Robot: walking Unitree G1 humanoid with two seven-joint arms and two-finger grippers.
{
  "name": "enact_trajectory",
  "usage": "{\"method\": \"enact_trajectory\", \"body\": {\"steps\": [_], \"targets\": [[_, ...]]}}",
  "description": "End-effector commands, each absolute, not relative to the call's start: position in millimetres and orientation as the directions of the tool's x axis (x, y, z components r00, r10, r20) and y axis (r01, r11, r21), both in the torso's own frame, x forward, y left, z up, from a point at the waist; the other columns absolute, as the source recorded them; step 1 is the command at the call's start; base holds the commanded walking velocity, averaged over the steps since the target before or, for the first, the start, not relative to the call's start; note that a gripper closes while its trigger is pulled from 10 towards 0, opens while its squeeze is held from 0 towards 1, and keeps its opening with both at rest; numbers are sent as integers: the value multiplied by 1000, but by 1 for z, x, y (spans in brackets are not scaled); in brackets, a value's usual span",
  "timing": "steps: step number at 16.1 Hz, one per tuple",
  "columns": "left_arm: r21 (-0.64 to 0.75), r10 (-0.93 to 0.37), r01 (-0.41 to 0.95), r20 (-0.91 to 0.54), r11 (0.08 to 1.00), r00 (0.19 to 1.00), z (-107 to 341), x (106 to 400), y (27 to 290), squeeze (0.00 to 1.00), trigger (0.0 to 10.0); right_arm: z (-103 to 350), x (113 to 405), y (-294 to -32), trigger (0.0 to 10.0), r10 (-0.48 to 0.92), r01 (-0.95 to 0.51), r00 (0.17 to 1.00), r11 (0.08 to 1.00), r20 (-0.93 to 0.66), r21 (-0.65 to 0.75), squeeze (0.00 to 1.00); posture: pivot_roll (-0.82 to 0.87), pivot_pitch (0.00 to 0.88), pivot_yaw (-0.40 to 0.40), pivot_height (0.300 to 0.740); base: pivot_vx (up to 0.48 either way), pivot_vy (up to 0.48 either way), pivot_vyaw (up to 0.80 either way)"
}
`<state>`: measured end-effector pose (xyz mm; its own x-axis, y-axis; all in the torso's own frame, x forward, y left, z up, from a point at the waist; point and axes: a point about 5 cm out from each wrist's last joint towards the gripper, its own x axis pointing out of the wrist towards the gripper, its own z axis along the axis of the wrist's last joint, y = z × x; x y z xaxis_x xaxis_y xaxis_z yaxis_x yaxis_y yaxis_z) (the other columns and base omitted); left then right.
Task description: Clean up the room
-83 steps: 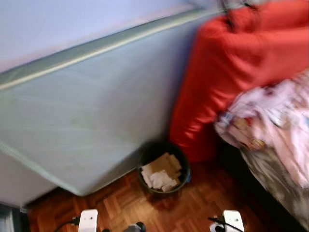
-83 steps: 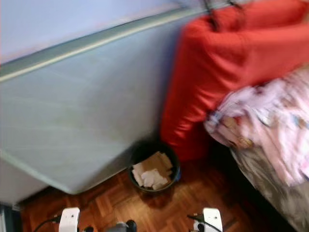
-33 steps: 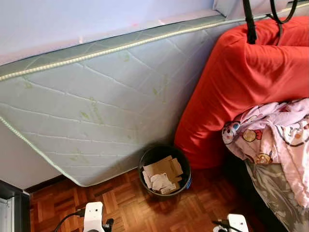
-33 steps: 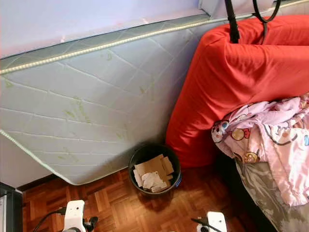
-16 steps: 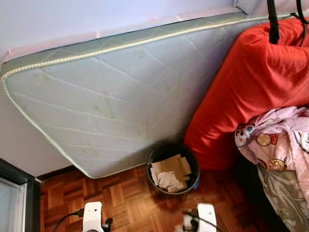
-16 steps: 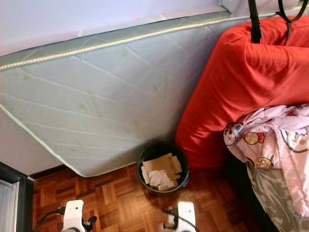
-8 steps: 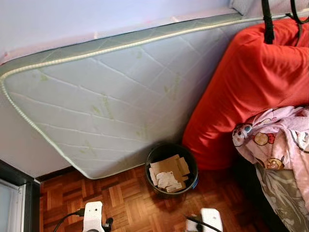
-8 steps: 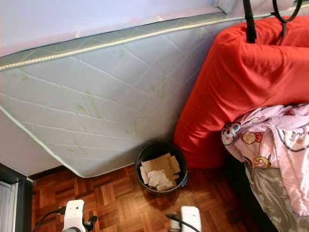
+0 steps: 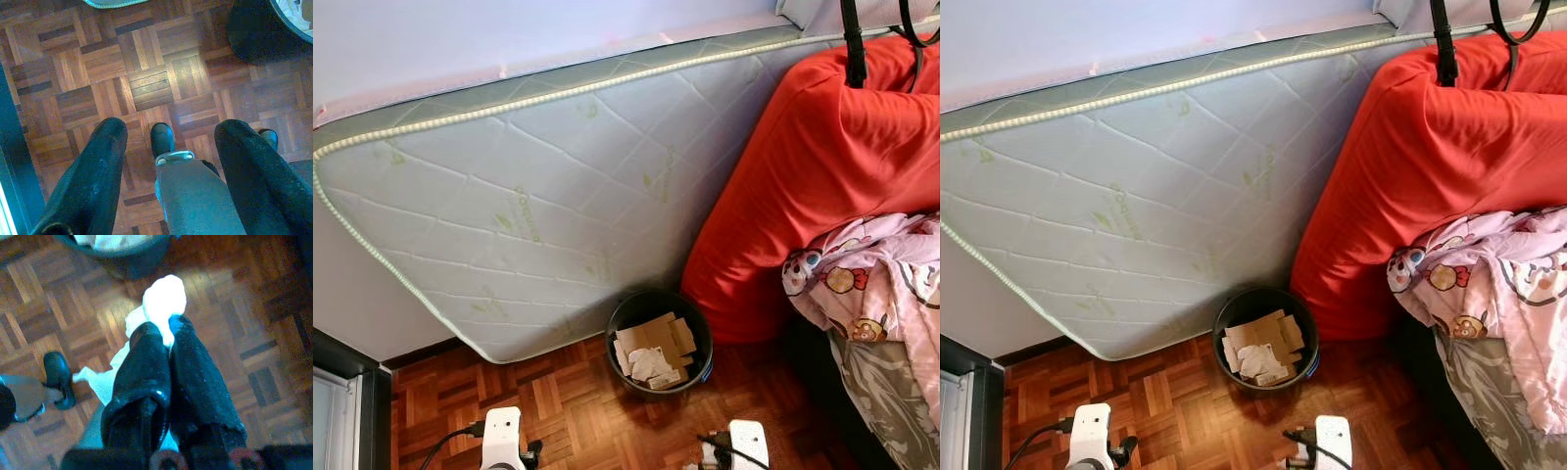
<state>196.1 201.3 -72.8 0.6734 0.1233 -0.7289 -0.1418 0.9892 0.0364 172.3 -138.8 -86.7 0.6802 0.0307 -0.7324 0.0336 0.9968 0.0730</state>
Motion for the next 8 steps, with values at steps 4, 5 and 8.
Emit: {"method": "enact_trajectory", "body": {"steps": [4,5,8], "targets": [[48,140,-158,-748,986,648,-77,187,204,0,10000,-80,185,-129,10000,55,13,720,996,-692,92,0,-75,156,3,740,0,0,0],[48,141,-158,-749,986,648,-77,187,204,0,10000,-78,187,-125,10000,66,-3,722,996,-689,92,0,-73,156,2,740,0,0,0],[49,142,-159,-749,986,648,-77,187,204,0,10000,-78,189,-122,10000,75,-19,722,996,-688,90,0,-73,156,2,740,0,0,0]]}}
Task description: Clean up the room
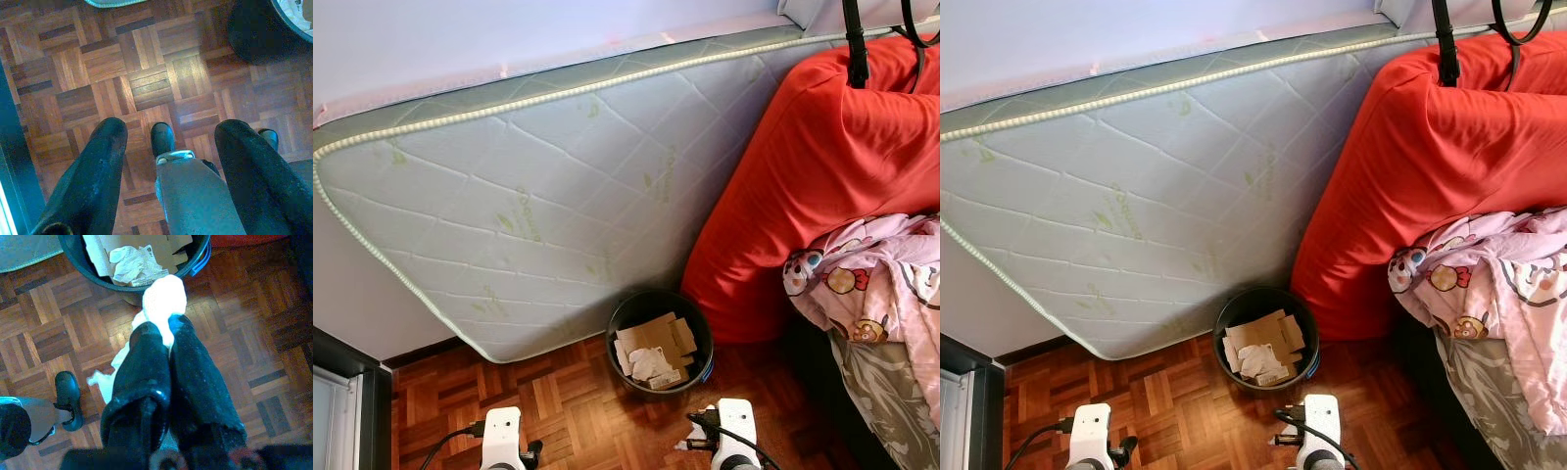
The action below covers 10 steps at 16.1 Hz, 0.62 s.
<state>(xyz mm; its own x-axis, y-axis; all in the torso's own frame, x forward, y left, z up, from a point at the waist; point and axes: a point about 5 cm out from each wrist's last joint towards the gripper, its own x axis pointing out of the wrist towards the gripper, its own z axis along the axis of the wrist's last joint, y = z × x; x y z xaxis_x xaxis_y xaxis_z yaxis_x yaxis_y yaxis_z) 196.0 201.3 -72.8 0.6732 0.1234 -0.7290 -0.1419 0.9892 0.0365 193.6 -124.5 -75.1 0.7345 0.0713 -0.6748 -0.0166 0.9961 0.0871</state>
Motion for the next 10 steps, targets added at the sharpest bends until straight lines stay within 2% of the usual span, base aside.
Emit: {"method": "enact_trajectory", "body": {"steps": [1,8,10], "targets": [[49,142,-159,-749,986,647,-77,187,204,0,10000,-78,187,-124,10000,73,-16,721,996,-690,89,0,-74,156,2,740,0,0,0],[49,140,-157,-749,986,647,-77,187,204,0,10000,-79,187,-126,10000,74,-38,710,997,-701,67,0,-74,156,3,740,0,0,0],[49,140,-157,-749,986,647,-78,187,204,0,10000,-78,191,-139,10000,66,-38,717,998,-694,55,0,-74,156,2,740,0,0,0]]}}
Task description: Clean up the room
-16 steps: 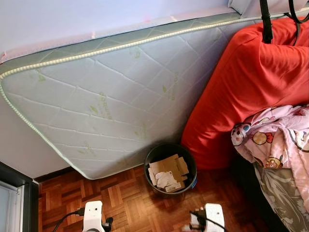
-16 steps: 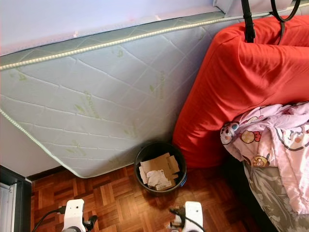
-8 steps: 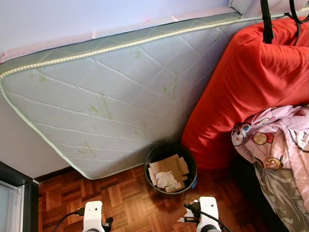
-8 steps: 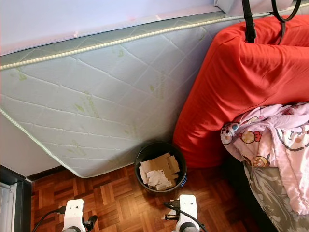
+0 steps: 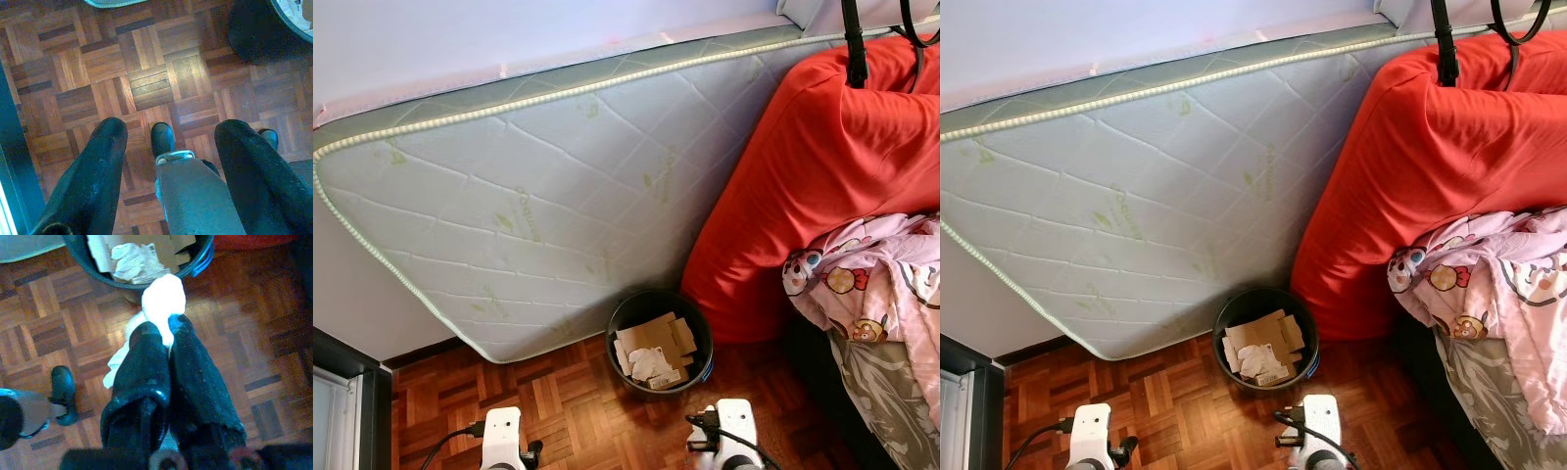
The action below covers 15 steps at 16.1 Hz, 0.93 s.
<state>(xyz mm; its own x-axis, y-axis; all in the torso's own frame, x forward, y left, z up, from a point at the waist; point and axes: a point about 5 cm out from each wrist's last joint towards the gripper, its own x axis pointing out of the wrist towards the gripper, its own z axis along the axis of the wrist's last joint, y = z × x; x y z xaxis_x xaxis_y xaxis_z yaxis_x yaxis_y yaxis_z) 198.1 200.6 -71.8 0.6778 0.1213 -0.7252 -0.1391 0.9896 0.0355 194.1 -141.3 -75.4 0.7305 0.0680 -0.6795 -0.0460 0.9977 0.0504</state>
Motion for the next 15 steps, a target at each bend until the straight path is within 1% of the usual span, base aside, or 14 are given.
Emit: {"method": "enact_trajectory", "body": {"steps": [1,2,5,9,15], "targets": [[48,140,-157,-749,986,647,-78,187,204,0,10000,-76,193,-150,10000,58,-33,722,998,-690,49,0,-73,156,2,740,0,0,794],[49,140,-157,-749,986,647,-78,187,204,0,10000,-76,193,-157,10000,52,-27,723,999,-689,47,0,-73,156,2,740,0,0,794],[49,140,-156,-750,986,647,-78,187,204,0,10000,-76,192,-170,10000,37,-4,720,999,-693,49,0,-75,155,2,740,0,0,0],[50,140,-155,-749,987,647,-78,186,204,0,10000,-77,189,-173,10000,42,-5,714,998,-699,55,0,-73,155,2,740,0,0,0],[51,137,-151,-751,987,645,-78,185,204,0,10000,-79,185,-169,10000,51,-12,700,998,-712,60,0,-75,146,3,740,0,0,0]]}}
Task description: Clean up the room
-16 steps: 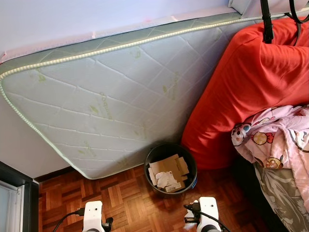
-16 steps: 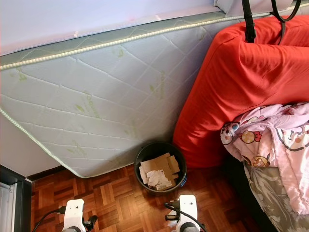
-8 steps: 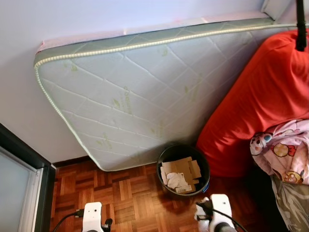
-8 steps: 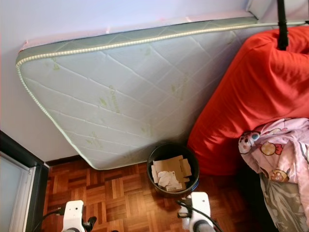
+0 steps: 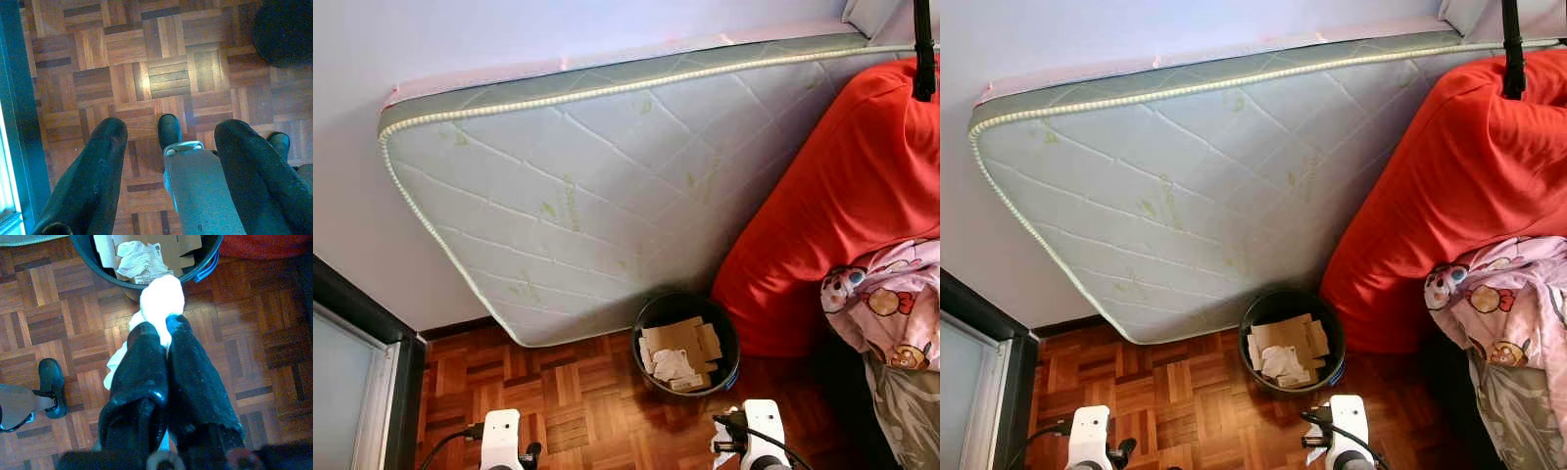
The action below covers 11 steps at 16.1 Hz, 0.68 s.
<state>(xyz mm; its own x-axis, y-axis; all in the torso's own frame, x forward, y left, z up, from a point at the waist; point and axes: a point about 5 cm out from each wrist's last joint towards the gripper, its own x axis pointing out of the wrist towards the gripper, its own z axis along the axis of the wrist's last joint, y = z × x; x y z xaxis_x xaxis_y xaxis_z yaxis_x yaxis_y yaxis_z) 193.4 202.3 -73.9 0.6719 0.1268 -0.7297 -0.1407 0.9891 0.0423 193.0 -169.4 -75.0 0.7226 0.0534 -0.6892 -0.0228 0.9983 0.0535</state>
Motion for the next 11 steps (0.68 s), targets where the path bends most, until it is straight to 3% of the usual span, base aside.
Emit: {"method": "enact_trajectory", "body": {"steps": [1,11], "targets": [[51,137,-151,-751,987,645,-78,185,204,0,10000,-79,185,-169,10000,51,-12,700,998,-712,60,0,-75,146,3,740,0,0,0],[47,134,-149,-750,988,647,-78,186,203,0,10000,-82,182,-169,10000,50,-12,678,998,-733,57,0,-73,153,3,740,24,0,0]]}}
